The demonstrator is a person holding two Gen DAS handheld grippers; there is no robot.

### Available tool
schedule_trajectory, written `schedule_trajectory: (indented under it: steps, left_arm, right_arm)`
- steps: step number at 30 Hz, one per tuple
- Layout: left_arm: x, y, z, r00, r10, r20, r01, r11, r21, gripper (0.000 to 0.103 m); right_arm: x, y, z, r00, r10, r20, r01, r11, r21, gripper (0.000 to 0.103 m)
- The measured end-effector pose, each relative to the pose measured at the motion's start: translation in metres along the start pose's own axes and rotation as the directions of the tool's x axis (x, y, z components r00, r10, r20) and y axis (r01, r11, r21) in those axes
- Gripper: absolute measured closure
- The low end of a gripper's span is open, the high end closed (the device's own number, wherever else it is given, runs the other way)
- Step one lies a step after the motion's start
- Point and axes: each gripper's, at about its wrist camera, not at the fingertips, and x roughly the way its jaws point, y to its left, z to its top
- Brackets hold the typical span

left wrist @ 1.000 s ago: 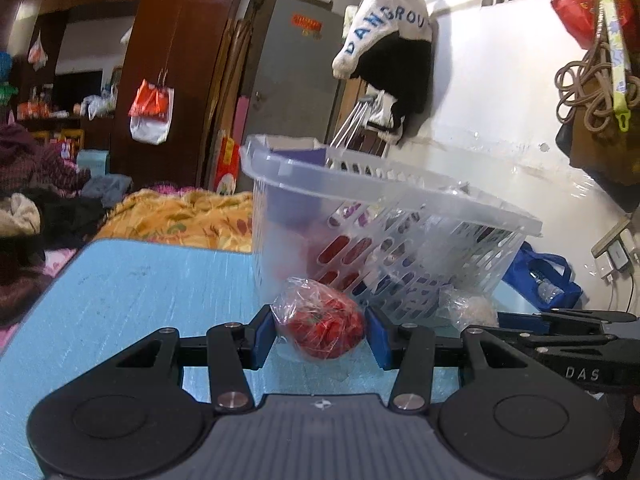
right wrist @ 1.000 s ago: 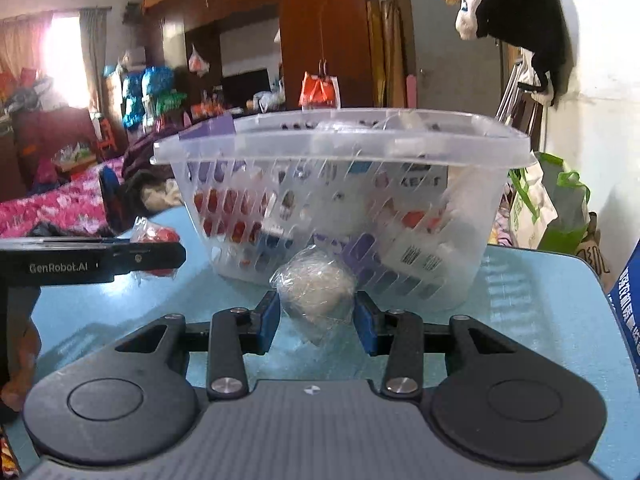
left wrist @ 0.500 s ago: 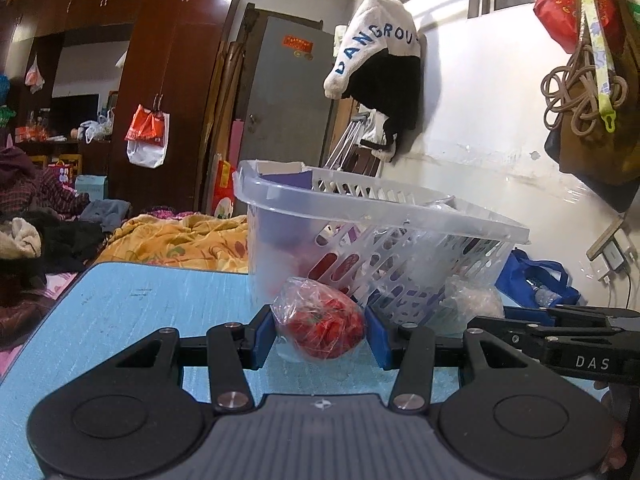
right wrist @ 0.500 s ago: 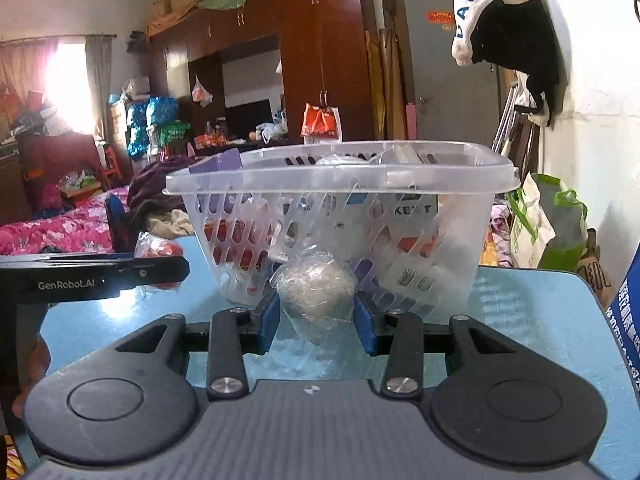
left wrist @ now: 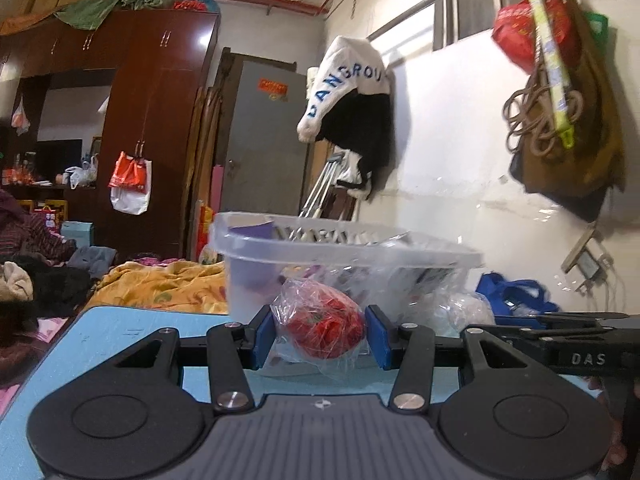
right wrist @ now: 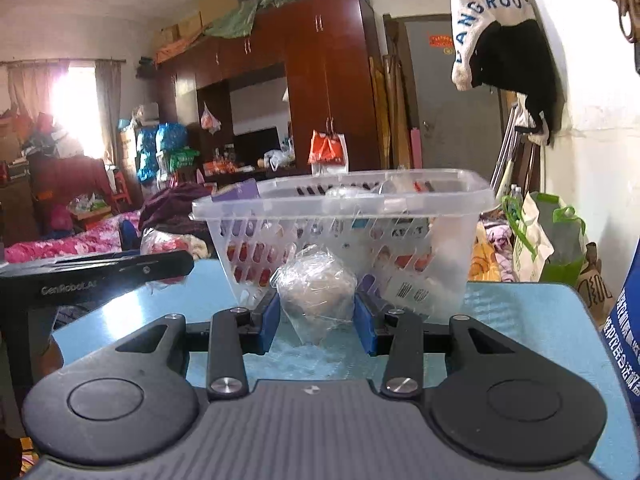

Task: Organize objects
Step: 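Carry both bags over the basket and open both tools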

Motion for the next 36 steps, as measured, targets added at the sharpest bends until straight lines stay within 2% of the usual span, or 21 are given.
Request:
schedule_trajectory:
  steps: [3,7,10,13,18,24,25,26,27,28,31,34,36]
  left_arm:
    - [-0.008,-0.01,0.013,0.999,-0.038,0.013,0.038,0.999,0.018,0.051]
    - [-0.007,-0.022,0.054,0.998,-0.06,0.028,0.059,0.997,0.052,0.051]
    - [0.022,-0.031,0.093,0.999,-0.01,-0.037,0.013,0.997,0.078,0.051]
    - [0.063,-0.029,0.119,0.994,0.041,-0.102,-0.034,0.997,0.074,0.051]
    - [0.114,-0.018,0.127,0.98,0.09,-0.179,-0.085,0.996,0.031,0.051]
    - [0.134,-0.015,0.116,0.97,0.101,-0.22,-0.096,0.995,0.032,0.049]
    - [0.136,-0.015,0.115,0.971,0.098,-0.218,-0.093,0.995,0.035,0.046]
    - [0.137,-0.015,0.113,0.971,0.099,-0.219,-0.093,0.995,0.039,0.034]
    - [0.139,-0.014,0.111,0.969,0.105,-0.222,-0.098,0.994,0.043,0.019]
    - [0.139,-0.013,0.109,0.969,0.113,-0.218,-0.106,0.993,0.045,0.017]
    - [0.126,-0.014,0.107,0.976,0.106,-0.188,-0.097,0.994,0.053,0.017]
    - [0.098,-0.014,0.107,0.986,0.088,-0.139,-0.081,0.995,0.055,0.016]
    - [0.081,-0.016,0.106,0.991,0.079,-0.105,-0.072,0.995,0.065,0.004]
  right_arm:
    - [-0.014,-0.003,0.011,0.999,0.016,0.034,-0.016,1.0,0.01,0.059]
    - [-0.014,-0.006,0.048,0.998,-0.001,0.06,0.001,1.0,-0.013,0.059]
    - [0.006,-0.011,0.081,0.998,-0.015,0.066,0.018,0.999,-0.037,0.059]
    - [0.036,-0.024,0.109,0.996,-0.081,0.033,0.082,0.995,-0.048,0.059]
    - [0.083,-0.042,0.121,0.979,-0.202,-0.032,0.198,0.976,-0.088,0.059]
    - [0.099,-0.044,0.109,0.975,-0.213,-0.067,0.203,0.972,-0.122,0.058]
    - [0.099,-0.044,0.107,0.975,-0.213,-0.065,0.203,0.971,-0.128,0.055]
    - [0.097,-0.042,0.105,0.974,-0.215,-0.065,0.205,0.969,-0.14,0.047]
    - [0.096,-0.042,0.104,0.972,-0.229,-0.056,0.219,0.965,-0.147,0.032]
    - [0.092,-0.041,0.103,0.97,-0.242,-0.035,0.234,0.961,-0.15,0.016]
    - [0.071,-0.042,0.105,0.976,-0.22,0.008,0.219,0.967,-0.128,0.0]
    - [0.044,-0.038,0.1,0.985,-0.171,0.014,0.172,0.98,-0.101,0.0]
    - [0.035,-0.035,0.097,0.987,-0.159,-0.022,0.156,0.981,-0.112,0.0]
